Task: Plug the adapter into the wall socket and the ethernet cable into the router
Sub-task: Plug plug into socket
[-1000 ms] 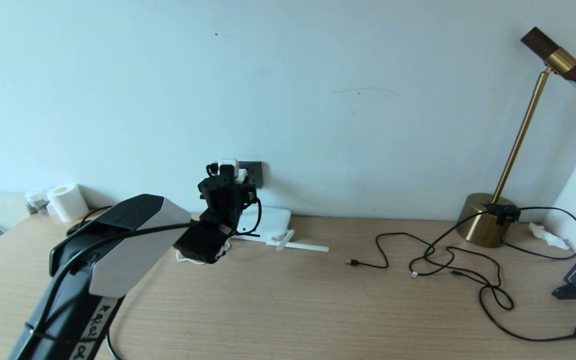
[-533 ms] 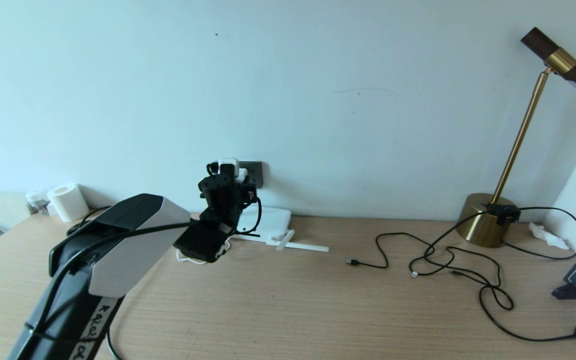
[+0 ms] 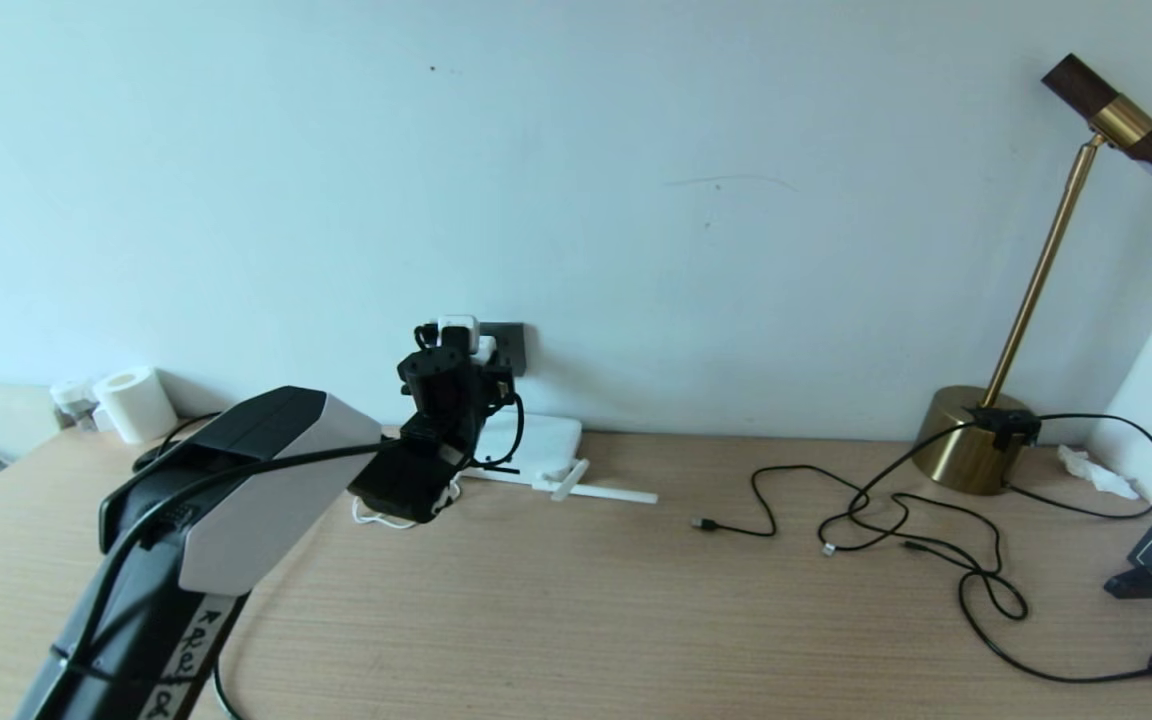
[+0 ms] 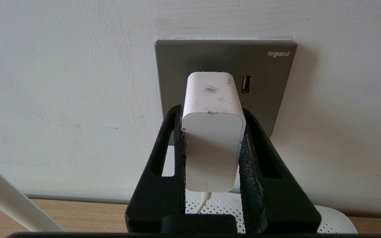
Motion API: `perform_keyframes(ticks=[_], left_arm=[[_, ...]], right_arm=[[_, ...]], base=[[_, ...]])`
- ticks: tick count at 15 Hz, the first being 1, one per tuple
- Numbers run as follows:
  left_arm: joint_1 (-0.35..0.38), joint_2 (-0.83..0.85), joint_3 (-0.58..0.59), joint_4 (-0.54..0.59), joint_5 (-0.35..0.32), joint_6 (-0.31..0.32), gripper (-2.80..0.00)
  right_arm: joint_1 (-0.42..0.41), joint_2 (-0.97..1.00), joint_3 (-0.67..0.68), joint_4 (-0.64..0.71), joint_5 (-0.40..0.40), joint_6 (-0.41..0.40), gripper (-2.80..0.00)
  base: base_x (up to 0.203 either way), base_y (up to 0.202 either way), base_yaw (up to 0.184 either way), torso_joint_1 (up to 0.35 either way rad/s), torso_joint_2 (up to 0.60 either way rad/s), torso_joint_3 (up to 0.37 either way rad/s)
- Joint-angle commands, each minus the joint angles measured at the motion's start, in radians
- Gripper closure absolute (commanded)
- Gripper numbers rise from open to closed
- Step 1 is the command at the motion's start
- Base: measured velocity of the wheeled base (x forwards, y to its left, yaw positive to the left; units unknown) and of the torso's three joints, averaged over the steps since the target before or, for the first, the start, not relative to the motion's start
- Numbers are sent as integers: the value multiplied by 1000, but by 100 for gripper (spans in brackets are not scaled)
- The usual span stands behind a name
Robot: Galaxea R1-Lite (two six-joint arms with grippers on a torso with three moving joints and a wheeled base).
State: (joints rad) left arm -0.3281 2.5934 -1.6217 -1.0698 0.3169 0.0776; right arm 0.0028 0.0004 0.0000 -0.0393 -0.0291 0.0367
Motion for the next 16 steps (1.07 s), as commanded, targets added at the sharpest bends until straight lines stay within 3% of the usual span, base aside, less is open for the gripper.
perform_keyframes(ticks=[1,16], left_arm=[[0,4,-3,-7,2,1,0],[-2,13,-29,14,1,1,0]], right_arm=[[0,0,11,-1,-2,0,0],[0,1,11,-1,0,0,0]], base=[[0,0,0,0,0,0],[0,0,0,0,0,0]])
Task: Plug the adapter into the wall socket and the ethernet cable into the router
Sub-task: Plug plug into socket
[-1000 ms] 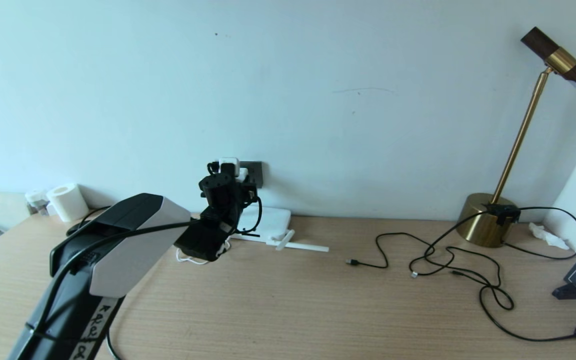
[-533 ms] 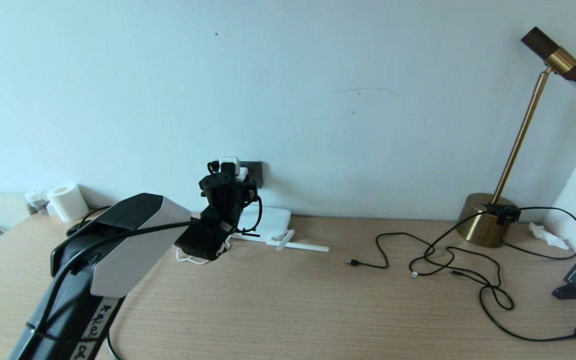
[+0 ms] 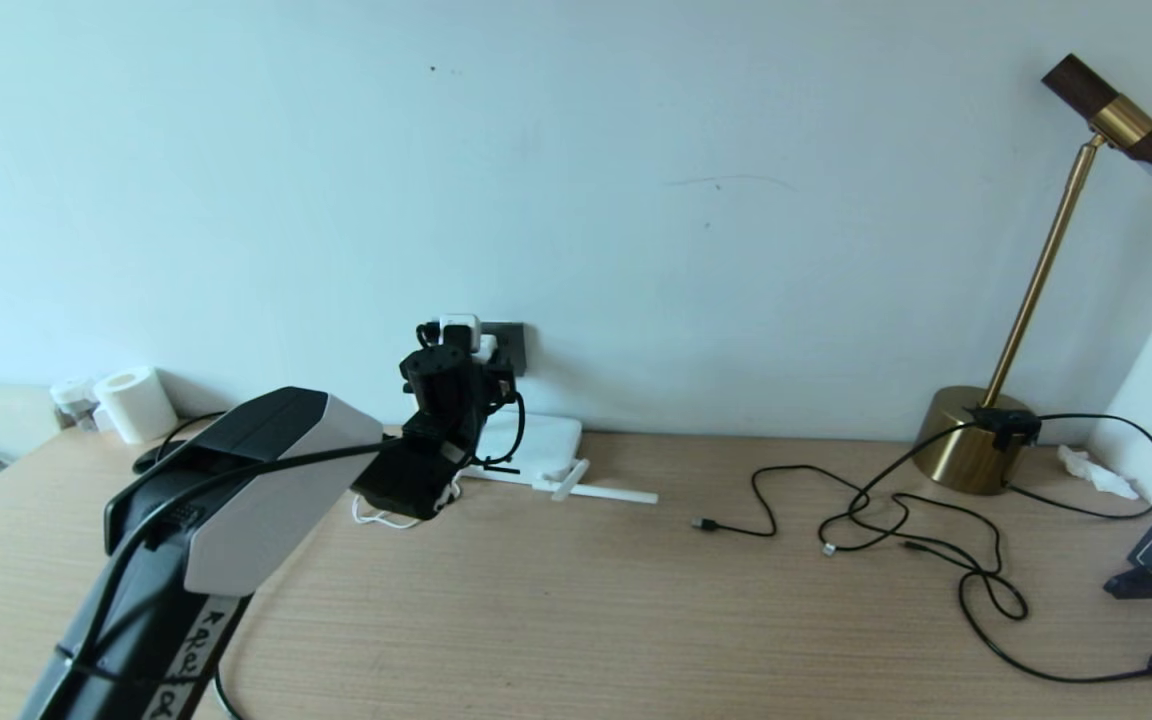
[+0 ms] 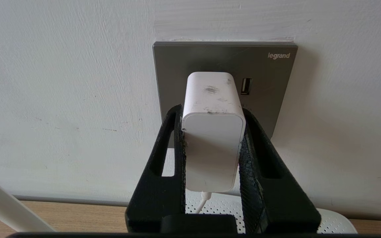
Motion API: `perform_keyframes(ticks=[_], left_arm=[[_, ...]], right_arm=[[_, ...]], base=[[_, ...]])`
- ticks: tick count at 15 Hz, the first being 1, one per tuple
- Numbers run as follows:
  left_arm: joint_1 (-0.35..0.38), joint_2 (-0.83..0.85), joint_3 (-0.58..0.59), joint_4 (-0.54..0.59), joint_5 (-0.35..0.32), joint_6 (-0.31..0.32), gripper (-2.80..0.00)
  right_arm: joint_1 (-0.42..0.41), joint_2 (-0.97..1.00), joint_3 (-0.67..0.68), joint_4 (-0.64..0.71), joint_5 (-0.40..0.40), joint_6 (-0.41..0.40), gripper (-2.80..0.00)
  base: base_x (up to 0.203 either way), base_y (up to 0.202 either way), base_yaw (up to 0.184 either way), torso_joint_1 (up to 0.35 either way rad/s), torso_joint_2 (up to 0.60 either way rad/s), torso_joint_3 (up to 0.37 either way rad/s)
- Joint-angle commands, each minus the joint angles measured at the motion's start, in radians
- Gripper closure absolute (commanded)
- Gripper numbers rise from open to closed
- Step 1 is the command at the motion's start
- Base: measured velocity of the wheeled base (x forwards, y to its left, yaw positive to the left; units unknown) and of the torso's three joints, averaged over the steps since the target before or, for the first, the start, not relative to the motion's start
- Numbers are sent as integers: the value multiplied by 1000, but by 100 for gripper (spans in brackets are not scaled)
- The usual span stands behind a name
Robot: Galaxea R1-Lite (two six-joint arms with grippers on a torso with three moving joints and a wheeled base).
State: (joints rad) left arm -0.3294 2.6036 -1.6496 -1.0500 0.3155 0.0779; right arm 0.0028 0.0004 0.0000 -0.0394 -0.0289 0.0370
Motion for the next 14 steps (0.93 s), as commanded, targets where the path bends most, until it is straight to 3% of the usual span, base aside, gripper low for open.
perform_keyframes(ticks=[1,14], left_arm=[[0,3,-2,-1,2,0,0],[1,15,-45,33,2,0,0]], right_arm=[[0,0,11,-1,0,0,0],[2,1,11,-1,0,0,0]], base=[[0,0,0,0,0,0],[0,0,0,0,0,0]])
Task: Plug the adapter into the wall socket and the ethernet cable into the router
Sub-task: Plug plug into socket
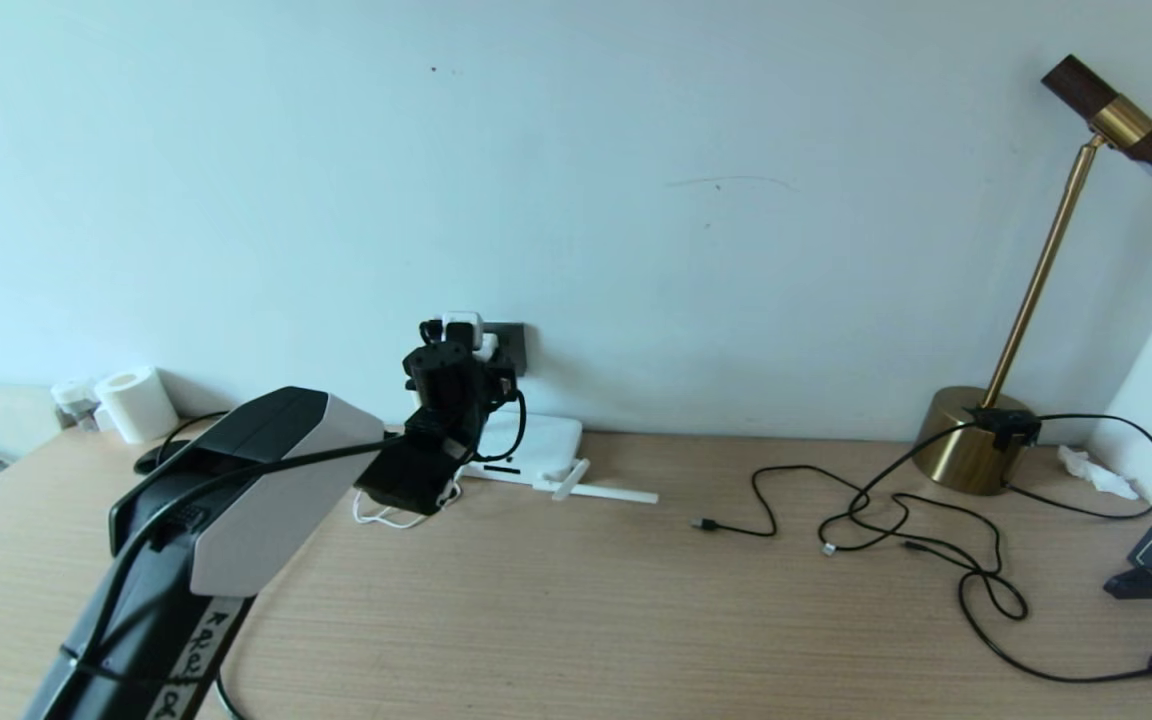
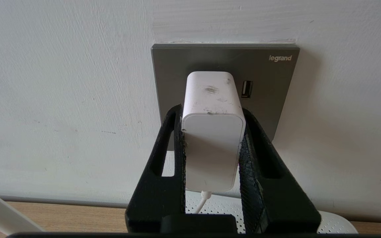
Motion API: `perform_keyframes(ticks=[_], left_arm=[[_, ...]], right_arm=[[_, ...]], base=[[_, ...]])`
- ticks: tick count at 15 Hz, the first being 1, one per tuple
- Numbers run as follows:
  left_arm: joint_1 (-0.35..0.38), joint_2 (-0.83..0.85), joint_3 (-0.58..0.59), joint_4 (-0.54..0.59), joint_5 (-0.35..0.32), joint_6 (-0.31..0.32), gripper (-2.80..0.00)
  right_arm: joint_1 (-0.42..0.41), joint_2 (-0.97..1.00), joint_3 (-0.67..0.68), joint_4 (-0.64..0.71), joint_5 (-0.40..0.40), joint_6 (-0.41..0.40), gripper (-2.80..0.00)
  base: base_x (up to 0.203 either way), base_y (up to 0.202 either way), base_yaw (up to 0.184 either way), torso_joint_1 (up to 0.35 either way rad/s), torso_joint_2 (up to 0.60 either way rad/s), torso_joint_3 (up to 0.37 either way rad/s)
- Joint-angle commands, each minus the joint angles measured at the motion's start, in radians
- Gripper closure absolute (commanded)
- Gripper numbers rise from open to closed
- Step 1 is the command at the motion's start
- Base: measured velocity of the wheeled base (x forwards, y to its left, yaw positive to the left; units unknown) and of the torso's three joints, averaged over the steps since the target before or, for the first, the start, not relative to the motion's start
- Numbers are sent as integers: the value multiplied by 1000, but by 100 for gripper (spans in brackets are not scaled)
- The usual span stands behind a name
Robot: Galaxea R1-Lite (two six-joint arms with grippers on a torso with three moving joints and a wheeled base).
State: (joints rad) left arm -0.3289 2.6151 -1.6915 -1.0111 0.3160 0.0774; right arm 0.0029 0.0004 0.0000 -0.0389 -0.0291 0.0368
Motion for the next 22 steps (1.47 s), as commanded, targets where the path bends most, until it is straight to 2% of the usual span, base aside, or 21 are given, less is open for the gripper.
perform_keyframes(ticks=[1,22], left_arm=[[1,5,-4,-6,2,0,0],[2,44,-71,25,4,-1,0]], right_arm=[[0,1,11,-1,0,0,0],[0,0,11,-1,0,0,0]], base=[[0,0,0,0,0,0],[0,0,0,0,0,0]])
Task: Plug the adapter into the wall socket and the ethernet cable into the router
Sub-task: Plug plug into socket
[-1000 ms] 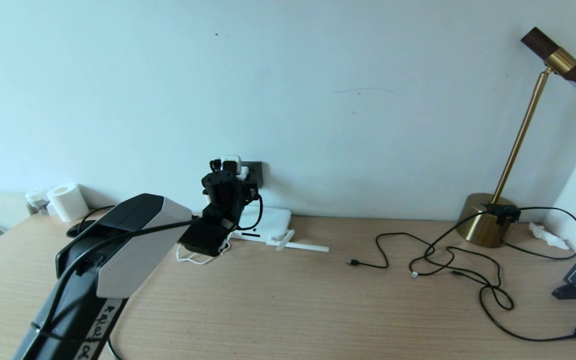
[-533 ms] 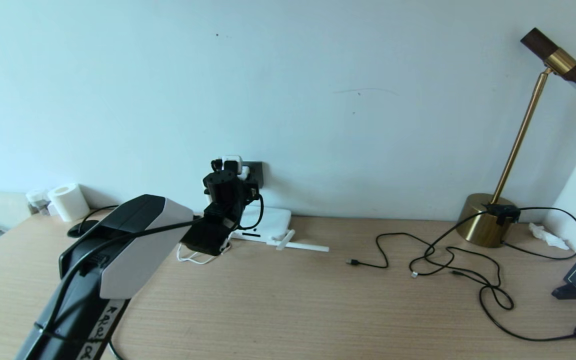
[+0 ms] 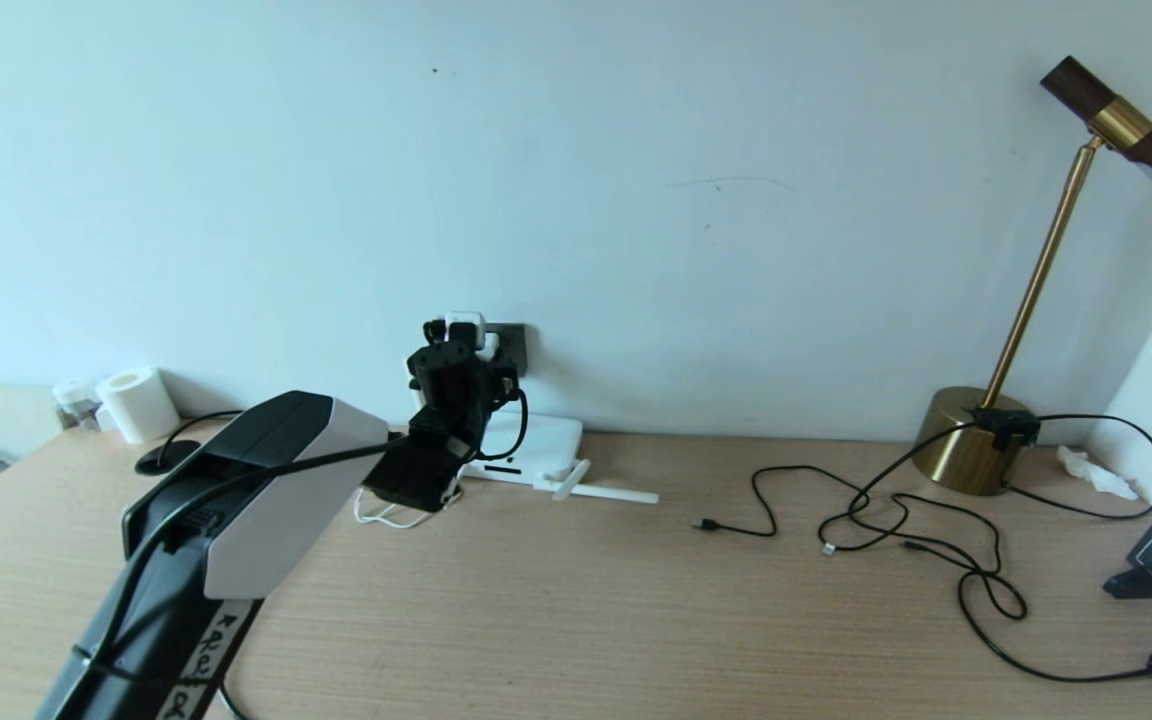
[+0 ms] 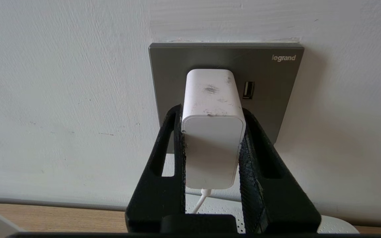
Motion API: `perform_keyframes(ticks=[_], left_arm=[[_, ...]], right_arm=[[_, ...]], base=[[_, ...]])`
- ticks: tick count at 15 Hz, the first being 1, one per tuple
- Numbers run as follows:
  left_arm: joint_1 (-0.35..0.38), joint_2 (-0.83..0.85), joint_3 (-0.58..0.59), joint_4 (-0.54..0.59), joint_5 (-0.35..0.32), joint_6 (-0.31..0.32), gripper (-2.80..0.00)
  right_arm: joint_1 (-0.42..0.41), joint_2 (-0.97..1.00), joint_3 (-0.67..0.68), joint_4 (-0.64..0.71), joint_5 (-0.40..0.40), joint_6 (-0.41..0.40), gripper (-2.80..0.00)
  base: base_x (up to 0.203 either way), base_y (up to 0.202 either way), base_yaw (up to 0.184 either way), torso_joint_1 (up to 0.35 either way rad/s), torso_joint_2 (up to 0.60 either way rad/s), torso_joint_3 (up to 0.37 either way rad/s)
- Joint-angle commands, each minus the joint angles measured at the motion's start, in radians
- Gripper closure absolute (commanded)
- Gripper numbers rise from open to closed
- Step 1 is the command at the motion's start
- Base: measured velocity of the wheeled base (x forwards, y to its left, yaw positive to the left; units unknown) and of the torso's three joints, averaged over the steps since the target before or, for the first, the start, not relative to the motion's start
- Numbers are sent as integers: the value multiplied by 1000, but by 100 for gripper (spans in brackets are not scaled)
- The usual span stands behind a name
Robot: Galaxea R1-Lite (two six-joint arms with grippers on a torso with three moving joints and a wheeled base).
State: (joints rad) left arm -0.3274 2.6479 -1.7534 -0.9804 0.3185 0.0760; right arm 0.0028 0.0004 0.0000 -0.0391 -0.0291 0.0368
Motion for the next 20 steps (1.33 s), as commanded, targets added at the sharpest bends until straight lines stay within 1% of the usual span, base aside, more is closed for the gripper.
perform_keyframes(ticks=[1,5,20], left_arm=[[1,18,-24,-4,3,1,0],[5,24,-46,14,5,1,0],[7,15,-26,12,12,2,0]], right_arm=[[0,0,11,-1,0,0,0],[0,1,11,-1,0,0,0],[0,1,11,-1,0,0,0]], base=[[0,0,0,0,0,0],[0,0,0,0,0,0],[0,0,0,0,0,0]])
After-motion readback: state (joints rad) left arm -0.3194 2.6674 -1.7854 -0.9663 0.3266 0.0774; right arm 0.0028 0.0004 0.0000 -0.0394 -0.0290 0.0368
